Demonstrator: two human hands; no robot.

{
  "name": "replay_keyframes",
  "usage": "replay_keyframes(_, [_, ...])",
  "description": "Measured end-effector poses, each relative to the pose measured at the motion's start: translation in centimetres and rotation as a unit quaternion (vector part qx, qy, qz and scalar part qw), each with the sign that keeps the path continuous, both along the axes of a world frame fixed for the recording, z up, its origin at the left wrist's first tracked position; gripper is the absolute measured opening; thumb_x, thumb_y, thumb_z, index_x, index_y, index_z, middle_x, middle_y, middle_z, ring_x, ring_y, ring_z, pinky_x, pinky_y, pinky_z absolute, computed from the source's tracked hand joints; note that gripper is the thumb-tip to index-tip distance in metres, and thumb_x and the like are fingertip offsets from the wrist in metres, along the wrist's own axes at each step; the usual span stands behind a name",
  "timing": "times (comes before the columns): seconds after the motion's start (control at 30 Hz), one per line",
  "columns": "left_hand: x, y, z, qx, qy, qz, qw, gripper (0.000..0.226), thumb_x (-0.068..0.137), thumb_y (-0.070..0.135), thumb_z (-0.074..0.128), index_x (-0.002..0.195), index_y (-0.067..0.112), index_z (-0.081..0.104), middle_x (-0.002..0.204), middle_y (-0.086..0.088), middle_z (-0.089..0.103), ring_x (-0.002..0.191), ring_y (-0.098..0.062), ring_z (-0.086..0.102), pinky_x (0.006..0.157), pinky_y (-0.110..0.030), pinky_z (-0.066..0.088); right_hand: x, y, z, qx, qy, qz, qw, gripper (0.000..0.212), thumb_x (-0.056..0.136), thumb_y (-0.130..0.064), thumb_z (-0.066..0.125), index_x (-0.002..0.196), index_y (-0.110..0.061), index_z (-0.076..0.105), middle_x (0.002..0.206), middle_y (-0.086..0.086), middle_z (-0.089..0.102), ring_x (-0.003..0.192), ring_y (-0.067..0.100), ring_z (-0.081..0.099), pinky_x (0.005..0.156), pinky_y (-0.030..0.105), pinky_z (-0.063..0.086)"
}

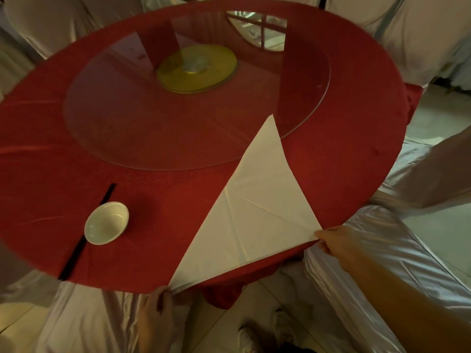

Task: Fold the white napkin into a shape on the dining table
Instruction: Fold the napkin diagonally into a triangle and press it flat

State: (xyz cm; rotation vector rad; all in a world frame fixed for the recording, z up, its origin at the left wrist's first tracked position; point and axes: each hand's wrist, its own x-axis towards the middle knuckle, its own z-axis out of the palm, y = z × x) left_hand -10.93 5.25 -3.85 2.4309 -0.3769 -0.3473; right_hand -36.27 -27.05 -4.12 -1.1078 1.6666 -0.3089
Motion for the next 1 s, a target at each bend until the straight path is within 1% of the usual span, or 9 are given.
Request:
replay_keyframes(0.1, [-0.7, -0.5, 0.9, -0.055, 0.053, 0.033, 0.997, 0.017, 0.084, 0.001, 0.066, 0.099, 0.007, 0.066, 0.1, -0.015, 0.063, 0.07, 0.001, 0.055, 0.058, -0.008, 0.044, 0.3, 0.1, 0.0, 0.034, 0.013, 0.016, 0.999, 0.018, 0.07, -0.006, 0.071, 0.075, 0.01, 0.067, 0.06, 0.019, 0.065, 0.049, 0.024, 0.056, 0.054, 0.033, 0.047])
replay_keyframes(0.17, [-1.1, -0.8, 1.2, -0.103, 0.101, 0.072, 0.987, 0.016, 0.086, 0.001, 0.062, 0.102, 0.003, 0.063, 0.098, -0.012, 0.059, 0.069, 0.0, 0.055, 0.055, 0.0, 0.042, 0.3, 0.1, 0.0, 0.05, 0.002, -0.008, 0.999, 0.018, 0.073, -0.005, 0.069, 0.083, 0.009, 0.065, 0.064, 0.02, 0.067, 0.047, 0.02, 0.057, 0.047, 0.029, 0.046])
replay_keyframes(0.33, [-0.6, -1.3, 1.9, -0.16, 0.143, 0.128, 0.968, 0.013, 0.093, 0.009, 0.056, 0.1, -0.002, 0.06, 0.08, -0.008, 0.058, 0.065, -0.012, 0.051, 0.043, -0.003, 0.041, -0.5, 0.7, 0.3, 0.081, -0.052, -0.053, 0.994, 0.009, 0.082, -0.004, 0.065, 0.087, 0.003, 0.062, 0.069, 0.018, 0.067, 0.041, 0.012, 0.053, 0.034, 0.019, 0.041])
replay_keyframes(0.5, [-0.5, -1.5, 2.9, -0.207, 0.189, 0.174, 0.944, 0.012, 0.088, -0.002, 0.06, 0.101, -0.002, 0.06, 0.076, -0.008, 0.057, 0.059, -0.017, 0.055, 0.037, -0.007, 0.042, -1.7, 1.7, 0.9, 0.077, -0.139, -0.056, 0.986, 0.007, 0.083, 0.002, 0.064, 0.087, -0.003, 0.063, 0.067, 0.011, 0.064, 0.052, 0.012, 0.058, 0.039, 0.02, 0.039])
replay_keyframes(0.67, [0.5, -0.5, 1.1, -0.207, 0.225, 0.225, 0.925, 0.009, 0.083, -0.008, 0.064, 0.086, 0.001, 0.061, 0.073, -0.011, 0.061, 0.038, -0.001, 0.057, 0.037, -0.012, 0.045, -1.8, 2.1, 0.7, 0.116, -0.144, -0.056, 0.981, 0.002, 0.085, -0.001, 0.063, 0.083, -0.002, 0.063, 0.063, 0.009, 0.059, 0.055, 0.014, 0.049, 0.046, 0.023, 0.036])
replay_keyframes(0.73, [1.5, 0.0, 0.2, -0.202, 0.212, 0.247, 0.924, 0.01, 0.08, -0.001, 0.07, 0.082, 0.007, 0.064, 0.074, -0.01, 0.065, 0.046, -0.003, 0.061, 0.043, -0.015, 0.05, -1.8, 2.5, 0.7, 0.145, -0.132, -0.045, 0.98, 0.002, 0.084, -0.002, 0.063, 0.084, -0.001, 0.062, 0.061, 0.01, 0.058, 0.055, 0.015, 0.048, 0.046, 0.023, 0.036])
replay_keyframes(0.83, [3.4, 0.2, -0.5, -0.184, 0.197, 0.253, 0.929, 0.013, 0.077, 0.014, 0.075, 0.084, 0.021, 0.067, 0.088, -0.009, 0.069, 0.075, -0.022, 0.068, 0.068, -0.039, 0.059, -1.9, 3.7, 1.1, 0.186, -0.119, -0.02, 0.975, 0.005, 0.083, 0.0, 0.062, 0.088, 0.003, 0.062, 0.062, 0.012, 0.058, 0.055, 0.017, 0.048, 0.051, 0.025, 0.035])
replay_keyframes(0.87, [4.2, 0.0, -0.5, -0.181, 0.198, 0.259, 0.928, 0.012, 0.078, 0.016, 0.074, 0.085, 0.023, 0.066, 0.09, -0.006, 0.069, 0.079, -0.025, 0.067, 0.067, -0.042, 0.058, -1.9, 4.2, 1.3, 0.201, -0.115, -0.016, 0.973, 0.007, 0.083, 0.0, 0.061, 0.088, 0.004, 0.062, 0.062, 0.014, 0.058, 0.054, 0.017, 0.047, 0.051, 0.026, 0.034])
replay_keyframes(1.0, [7.5, -1.4, 0.4, -0.18, 0.165, 0.239, 0.94, 0.012, 0.082, 0.015, 0.065, 0.084, 0.027, 0.064, 0.089, -0.001, 0.068, 0.08, -0.022, 0.065, 0.06, -0.033, 0.051, -1.3, 7.2, 1.3, 0.253, -0.098, 0.004, 0.962, 0.014, 0.081, -0.001, 0.064, 0.092, 0.006, 0.062, 0.065, 0.017, 0.06, 0.054, 0.021, 0.052, 0.045, 0.025, 0.034])
